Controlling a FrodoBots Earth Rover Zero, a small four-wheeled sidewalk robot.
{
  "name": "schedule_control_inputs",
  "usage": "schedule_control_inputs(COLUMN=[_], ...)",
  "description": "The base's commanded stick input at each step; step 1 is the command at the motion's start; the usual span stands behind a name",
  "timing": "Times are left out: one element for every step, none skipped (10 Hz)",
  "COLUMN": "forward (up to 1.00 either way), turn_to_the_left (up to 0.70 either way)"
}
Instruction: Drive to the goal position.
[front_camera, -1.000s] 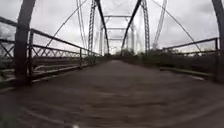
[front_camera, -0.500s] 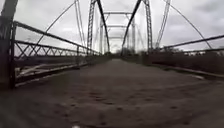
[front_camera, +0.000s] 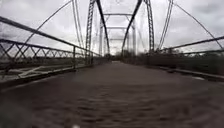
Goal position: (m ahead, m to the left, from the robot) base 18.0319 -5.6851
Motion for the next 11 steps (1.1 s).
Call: schedule_control_inputs(forward=[1.00, 1.00, 1.00, 1.00, 1.00, 1.00, 1.00, 1.00, 1.00, 1.00, 1.00], turn_to_the_left=[0.00, 0.00, 0.00, 0.00, 0.00, -0.01, -0.16, -0.33, -0.40, -0.40, -0.37])
